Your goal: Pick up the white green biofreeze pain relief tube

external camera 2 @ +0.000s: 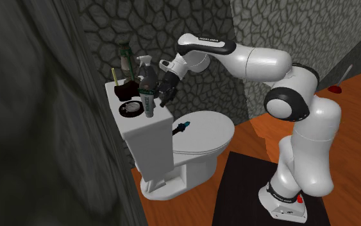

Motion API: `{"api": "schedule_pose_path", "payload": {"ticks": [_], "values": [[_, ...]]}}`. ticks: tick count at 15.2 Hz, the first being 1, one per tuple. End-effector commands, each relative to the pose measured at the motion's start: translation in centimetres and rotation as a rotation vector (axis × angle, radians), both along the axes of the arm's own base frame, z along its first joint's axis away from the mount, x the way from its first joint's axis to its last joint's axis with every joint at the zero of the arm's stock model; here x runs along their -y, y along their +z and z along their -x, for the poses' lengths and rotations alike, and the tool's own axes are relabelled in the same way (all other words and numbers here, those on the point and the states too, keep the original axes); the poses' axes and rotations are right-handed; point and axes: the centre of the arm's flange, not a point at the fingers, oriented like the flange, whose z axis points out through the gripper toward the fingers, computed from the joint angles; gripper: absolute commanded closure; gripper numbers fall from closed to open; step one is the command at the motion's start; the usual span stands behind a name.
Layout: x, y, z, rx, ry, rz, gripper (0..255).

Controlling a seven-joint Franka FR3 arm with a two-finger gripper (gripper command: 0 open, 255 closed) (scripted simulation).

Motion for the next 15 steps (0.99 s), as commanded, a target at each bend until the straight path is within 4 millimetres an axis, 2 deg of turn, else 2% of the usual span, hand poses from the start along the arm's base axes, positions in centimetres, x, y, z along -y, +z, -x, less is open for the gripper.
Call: {"api": "schedule_pose_path", "payload": {"ticks": [1, 2, 9, 11, 12, 15], "values": [[0.1, 0.5, -2.5, 0.063, 0.063, -0.052, 0], [0.2, 0.8, -3.3, 0.082, 0.082, -0.067, 0], [0.2, -2.9, -3.3, 0.082, 0.082, -0.067, 0], [0.2, -3.2, -3.3, 0.082, 0.082, -0.067, 0], [0.1, -3.2, -3.3, 0.082, 0.082, -0.067, 255], [0.2, -3.2, -3.3, 0.082, 0.082, -0.067, 255]]}}
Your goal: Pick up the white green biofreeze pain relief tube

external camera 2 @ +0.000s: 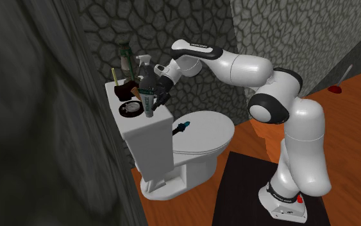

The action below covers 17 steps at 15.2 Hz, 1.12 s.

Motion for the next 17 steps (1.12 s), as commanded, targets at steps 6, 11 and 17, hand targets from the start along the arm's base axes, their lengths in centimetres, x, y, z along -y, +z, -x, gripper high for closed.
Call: {"api": "schedule_pose_path", "payload": {"ticks": [6, 11, 17], "values": [[-0.1, -0.1, 0.0, -0.002, 0.001, 0.0, 255], [-0.1, 2.5, 0.0, -0.002, 0.001, 0.0, 255], [-0.1, 5.7, 0.0, -0.002, 0.001, 0.0, 255]]}}
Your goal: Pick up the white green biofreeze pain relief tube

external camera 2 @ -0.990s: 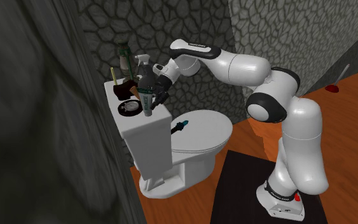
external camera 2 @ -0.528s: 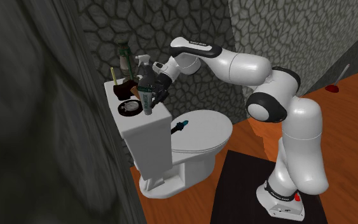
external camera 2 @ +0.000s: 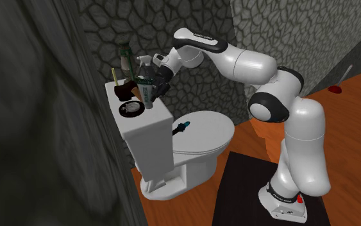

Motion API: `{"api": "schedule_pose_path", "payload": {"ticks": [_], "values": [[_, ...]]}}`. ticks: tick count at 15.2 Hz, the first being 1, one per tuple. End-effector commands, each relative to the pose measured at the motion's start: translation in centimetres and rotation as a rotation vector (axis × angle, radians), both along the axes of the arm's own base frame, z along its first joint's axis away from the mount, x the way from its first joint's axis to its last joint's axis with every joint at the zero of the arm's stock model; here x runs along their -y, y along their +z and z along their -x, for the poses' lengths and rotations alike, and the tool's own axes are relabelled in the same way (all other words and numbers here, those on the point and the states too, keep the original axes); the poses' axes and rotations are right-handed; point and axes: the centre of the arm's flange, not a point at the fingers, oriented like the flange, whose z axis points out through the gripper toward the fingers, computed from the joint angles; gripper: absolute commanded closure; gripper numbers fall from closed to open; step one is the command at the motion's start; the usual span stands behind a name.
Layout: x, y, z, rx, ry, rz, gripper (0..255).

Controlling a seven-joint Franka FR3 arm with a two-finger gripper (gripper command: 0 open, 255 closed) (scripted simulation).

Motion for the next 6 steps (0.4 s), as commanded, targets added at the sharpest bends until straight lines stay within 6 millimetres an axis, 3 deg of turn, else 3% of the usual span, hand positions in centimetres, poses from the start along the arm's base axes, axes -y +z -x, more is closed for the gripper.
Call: {"api": "schedule_pose_path", "payload": {"ticks": [1, 6], "values": [[-0.1, 1.1, 0.0, 0.0, 0.0, 0.0, 255], [-0.1, 2.8, 0.0, 0.0, 0.0, 0.0, 255]]}}
